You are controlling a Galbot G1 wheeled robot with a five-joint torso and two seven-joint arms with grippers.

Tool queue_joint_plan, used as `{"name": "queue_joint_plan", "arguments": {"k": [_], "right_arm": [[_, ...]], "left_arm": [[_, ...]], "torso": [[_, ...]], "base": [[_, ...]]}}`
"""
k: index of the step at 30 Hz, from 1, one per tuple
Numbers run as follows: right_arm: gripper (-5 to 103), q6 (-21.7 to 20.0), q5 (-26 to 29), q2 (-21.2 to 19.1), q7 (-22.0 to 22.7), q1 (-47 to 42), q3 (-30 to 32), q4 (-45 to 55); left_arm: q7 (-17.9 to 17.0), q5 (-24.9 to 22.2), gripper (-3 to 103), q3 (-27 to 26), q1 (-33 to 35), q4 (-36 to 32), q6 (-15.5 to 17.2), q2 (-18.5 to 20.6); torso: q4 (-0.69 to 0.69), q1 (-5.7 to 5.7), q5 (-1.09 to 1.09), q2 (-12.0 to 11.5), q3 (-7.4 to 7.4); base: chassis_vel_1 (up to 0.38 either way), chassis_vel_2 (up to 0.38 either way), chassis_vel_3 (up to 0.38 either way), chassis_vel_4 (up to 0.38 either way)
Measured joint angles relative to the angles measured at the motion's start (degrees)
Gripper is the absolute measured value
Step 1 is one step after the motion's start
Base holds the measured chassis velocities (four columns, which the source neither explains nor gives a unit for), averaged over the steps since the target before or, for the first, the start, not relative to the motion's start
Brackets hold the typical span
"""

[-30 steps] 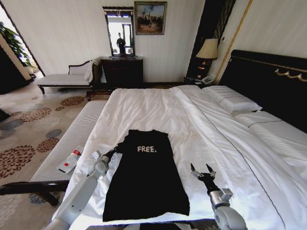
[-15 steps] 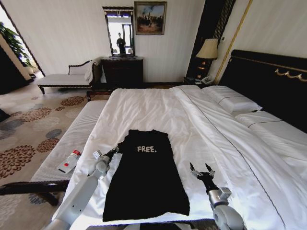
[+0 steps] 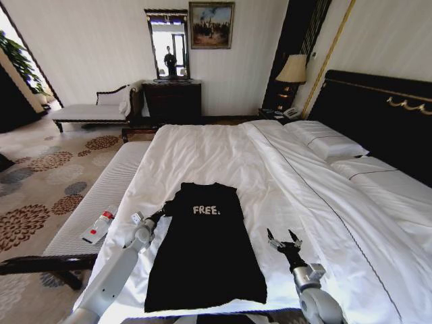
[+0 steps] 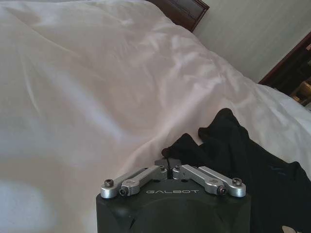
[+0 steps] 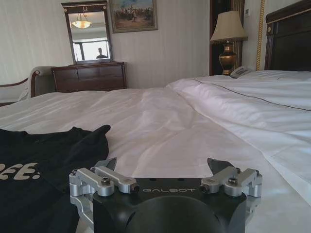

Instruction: Fold the clothes on the bed.

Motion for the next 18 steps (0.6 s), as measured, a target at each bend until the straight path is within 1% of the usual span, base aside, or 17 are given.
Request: {"name": "queue_joint_plan", "arguments": {"k": [6, 15, 18], "right_arm": [[100, 0.0, 0.0, 0.1, 0.0, -0.2, 0.1, 0.1], [100, 0.1, 0.0, 0.2, -0.1, 0.0, 0.0, 0.2], [100, 0.2, 0.0, 0.3, -0.1, 0.1, -0.2, 0.1]], "left_arm": [[0.2, 0.4, 0, -1.1, 0.0, -0.6, -0.5, 0.6], [0.3, -0.5, 0, -2.6, 0.6, -3.5, -1.0, 3.5], [0.4, -0.5, 0, -3.4, 2.0, -4.9, -1.4, 4.5]], "torso": [[0.01, 0.0, 0.0, 0.0, 0.0], [0.01, 0.0, 0.0, 0.0, 0.0], [0.01, 0.0, 0.0, 0.0, 0.0]], "base": [[0.0, 0.0, 0.0, 0.0], [0.0, 0.0, 0.0, 0.0], [0.0, 0.0, 0.0, 0.0]]}}
